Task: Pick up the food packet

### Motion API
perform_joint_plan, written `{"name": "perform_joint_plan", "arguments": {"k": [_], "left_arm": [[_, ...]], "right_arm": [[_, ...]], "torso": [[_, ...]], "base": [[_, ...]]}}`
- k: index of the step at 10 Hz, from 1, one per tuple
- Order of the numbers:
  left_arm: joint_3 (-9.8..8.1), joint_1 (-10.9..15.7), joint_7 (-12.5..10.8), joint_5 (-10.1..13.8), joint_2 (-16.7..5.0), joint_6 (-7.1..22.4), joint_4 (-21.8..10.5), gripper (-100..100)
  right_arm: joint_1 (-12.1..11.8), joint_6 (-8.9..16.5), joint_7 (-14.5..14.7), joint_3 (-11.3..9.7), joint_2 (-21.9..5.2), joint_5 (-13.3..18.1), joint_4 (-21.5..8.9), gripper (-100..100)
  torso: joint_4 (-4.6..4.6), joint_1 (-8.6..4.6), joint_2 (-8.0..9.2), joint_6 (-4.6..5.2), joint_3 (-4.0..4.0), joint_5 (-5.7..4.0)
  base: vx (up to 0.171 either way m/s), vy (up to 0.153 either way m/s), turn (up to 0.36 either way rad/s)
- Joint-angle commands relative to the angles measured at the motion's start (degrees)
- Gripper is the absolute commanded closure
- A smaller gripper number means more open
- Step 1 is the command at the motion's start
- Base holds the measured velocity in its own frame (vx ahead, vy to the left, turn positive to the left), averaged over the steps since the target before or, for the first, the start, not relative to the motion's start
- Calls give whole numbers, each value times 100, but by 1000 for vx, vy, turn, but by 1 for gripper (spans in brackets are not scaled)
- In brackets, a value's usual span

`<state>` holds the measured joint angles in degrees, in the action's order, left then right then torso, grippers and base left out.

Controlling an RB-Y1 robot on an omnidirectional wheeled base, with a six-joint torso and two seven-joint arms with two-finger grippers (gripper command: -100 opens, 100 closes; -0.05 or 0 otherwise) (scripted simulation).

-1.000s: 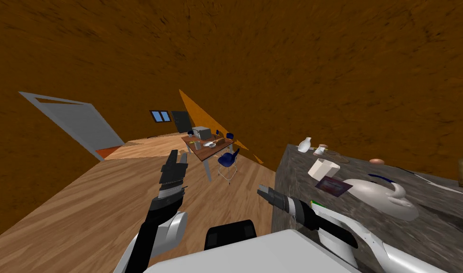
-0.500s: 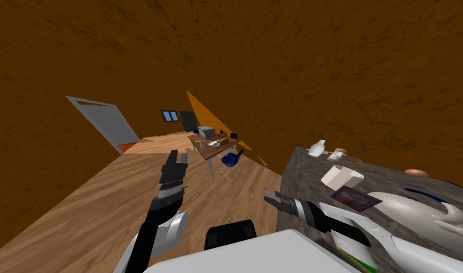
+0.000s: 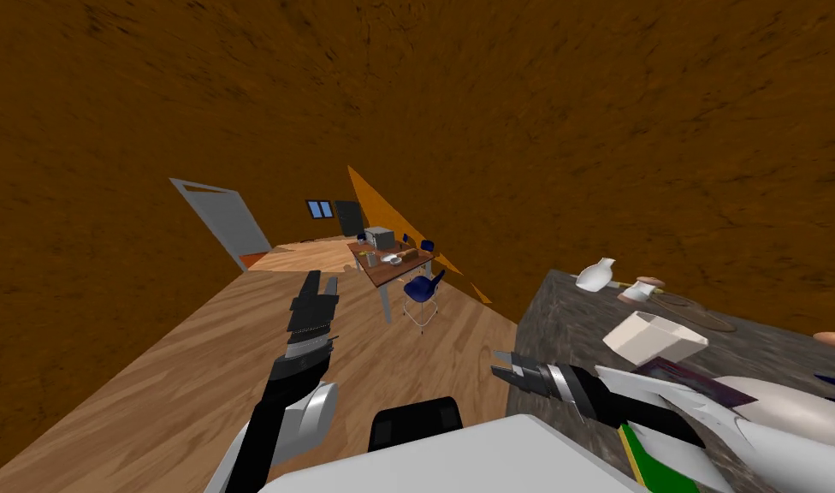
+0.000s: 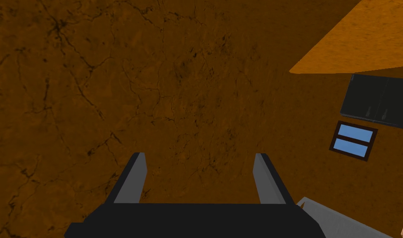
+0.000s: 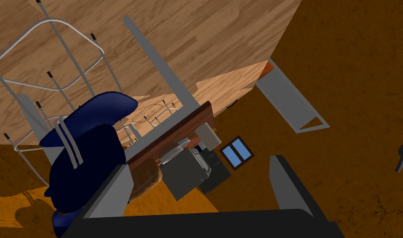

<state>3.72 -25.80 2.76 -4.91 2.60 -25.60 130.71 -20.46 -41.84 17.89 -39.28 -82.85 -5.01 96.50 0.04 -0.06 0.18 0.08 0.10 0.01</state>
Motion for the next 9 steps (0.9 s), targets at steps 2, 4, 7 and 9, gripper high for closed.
{"name": "perform_joint_plan", "arguments": {"k": [2, 4, 7, 9], "left_arm": [[0, -1, 0, 0, 0, 0, 0, 0], [-1, -1, 0, 0, 0, 0, 0, 0], [-1, 0, 0, 0, 0, 0, 0, 0], [-1, 0, 0, 0, 0, 0, 0, 0]], "right_arm": [[170, -37, -51, -341, -429, 90, -279, -100], [234, -66, -68, -547, -823, 136, -438, -100], [297, -94, -89, -749, -1276, 186, -591, -100], [358, -119, -112, -946, -1607, 239, -738, -100]], "torso": [[0, -2, -1, 3, 0, -2], [0, -8, 0, 5, 0, -2], [1, -14, 3, 3, 2, -4], [2, -15, 9, 4, 5, -5]], "base": [[8, -32, 160], [4, -42, 99], [-7, -49, 116], [-19, -53, 101]]}}
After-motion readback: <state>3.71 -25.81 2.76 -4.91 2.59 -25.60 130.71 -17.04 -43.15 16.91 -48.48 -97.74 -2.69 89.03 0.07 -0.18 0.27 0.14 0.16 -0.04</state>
